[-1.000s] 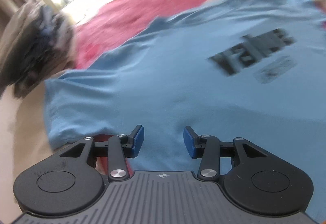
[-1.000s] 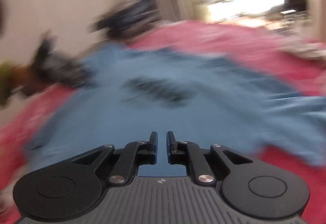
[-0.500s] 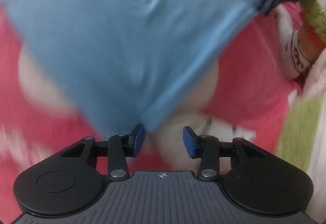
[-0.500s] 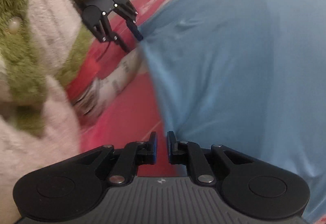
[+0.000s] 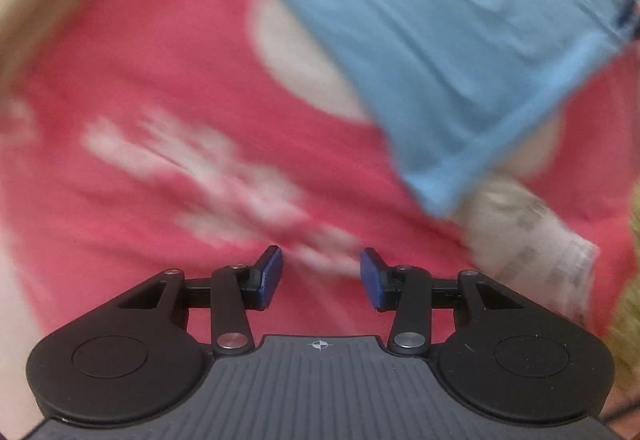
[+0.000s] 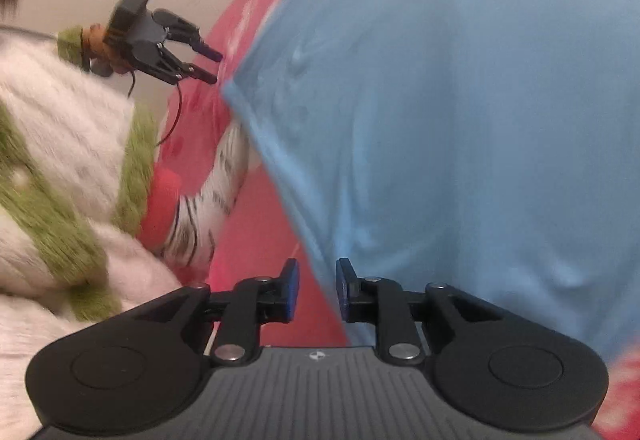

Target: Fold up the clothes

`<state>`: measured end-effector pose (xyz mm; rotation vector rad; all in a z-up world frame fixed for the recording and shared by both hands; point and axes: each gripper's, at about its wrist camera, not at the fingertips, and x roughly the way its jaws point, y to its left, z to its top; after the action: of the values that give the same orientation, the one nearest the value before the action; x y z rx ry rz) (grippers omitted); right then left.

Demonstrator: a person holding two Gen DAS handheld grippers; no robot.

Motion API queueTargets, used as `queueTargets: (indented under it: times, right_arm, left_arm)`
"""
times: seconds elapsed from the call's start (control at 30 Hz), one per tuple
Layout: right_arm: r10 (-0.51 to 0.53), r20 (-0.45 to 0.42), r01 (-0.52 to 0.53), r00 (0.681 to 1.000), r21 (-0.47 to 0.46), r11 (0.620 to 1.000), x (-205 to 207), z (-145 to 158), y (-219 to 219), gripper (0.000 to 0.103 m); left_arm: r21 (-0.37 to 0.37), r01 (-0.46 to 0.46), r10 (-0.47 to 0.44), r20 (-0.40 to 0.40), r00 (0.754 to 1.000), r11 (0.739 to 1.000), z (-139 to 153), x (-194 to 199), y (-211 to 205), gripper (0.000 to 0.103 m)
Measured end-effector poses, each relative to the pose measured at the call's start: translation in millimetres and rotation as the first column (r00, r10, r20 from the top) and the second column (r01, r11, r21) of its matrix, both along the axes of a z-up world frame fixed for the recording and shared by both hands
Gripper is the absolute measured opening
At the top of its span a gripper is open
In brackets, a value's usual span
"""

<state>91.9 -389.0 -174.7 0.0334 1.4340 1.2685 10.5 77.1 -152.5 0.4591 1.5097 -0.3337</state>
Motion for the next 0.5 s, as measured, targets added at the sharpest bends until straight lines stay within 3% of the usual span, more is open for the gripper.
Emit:
queueTargets:
  times: [0.03,0.07,0.1,0.13,0.17,0.23,0.3,0.37,0.43,0.5]
  right_arm:
    - [-0.09,0.035,0.09,0.995,0.007,0.996,12.6,8.4,-13.9,0.038]
    - [-0.204,0.07,0.204,0.976,0.011,0.979,30.6,14.6,-29.1,0.041]
    - [-0.323,0.103,0.323,0.941,0.019,0.946,48.0,20.2,-47.0,0.041]
    - [-0.452,0.126,0.452,0.883,0.032,0.891,63.1,24.3,-70.3,0.042]
    - [-0.579,0.137,0.579,0.804,0.047,0.814,76.4,27.2,-95.8,0.043]
    - [-0.781,0.146,0.781,0.607,0.073,0.621,99.3,30.1,-143.4,0.047]
    - [-0.898,0.108,0.9,0.426,0.052,0.433,108.5,21.8,-181.3,0.048]
    - [-0.967,0.065,0.969,0.247,0.016,0.248,115.3,11.2,-214.3,0.049]
    - [-0.992,0.017,0.992,0.126,-0.029,0.125,115.5,-5.6,-227.8,0.049]
    - [-0.999,-0.014,0.998,0.052,-0.045,0.052,115.5,-19.5,-235.6,0.049]
  left_arm:
    - [0.019,0.001,-0.002,0.058,0.998,1.0,8.6,16.5,-2.8,0.043]
    - [0.033,0.0,-0.004,0.116,0.993,0.999,17.5,33.4,-6.2,0.043]
    - [0.035,0.007,-0.013,0.175,0.984,0.999,26.3,50.0,-12.8,0.043]
    - [0.034,0.023,-0.031,0.235,0.972,0.999,34.9,67.1,-23.4,0.043]
    - [0.023,0.055,-0.059,0.291,0.955,0.998,43.1,84.7,-38.5,0.043]
    - [-0.024,0.117,-0.099,0.391,0.915,0.993,53.4,114.8,-75.4,0.045]
    - [-0.088,0.164,-0.106,0.462,0.881,0.983,56.6,140.4,-117.6,0.046]
    - [-0.175,0.173,-0.071,0.477,0.876,0.969,53.3,170.9,-157.3,0.046]
    - [-0.256,0.165,-0.029,0.465,0.885,0.952,49.0,199.7,-196.2,0.046]
    - [-0.327,0.14,0.012,0.421,0.907,0.934,43.0,226.9,-237.3,0.046]
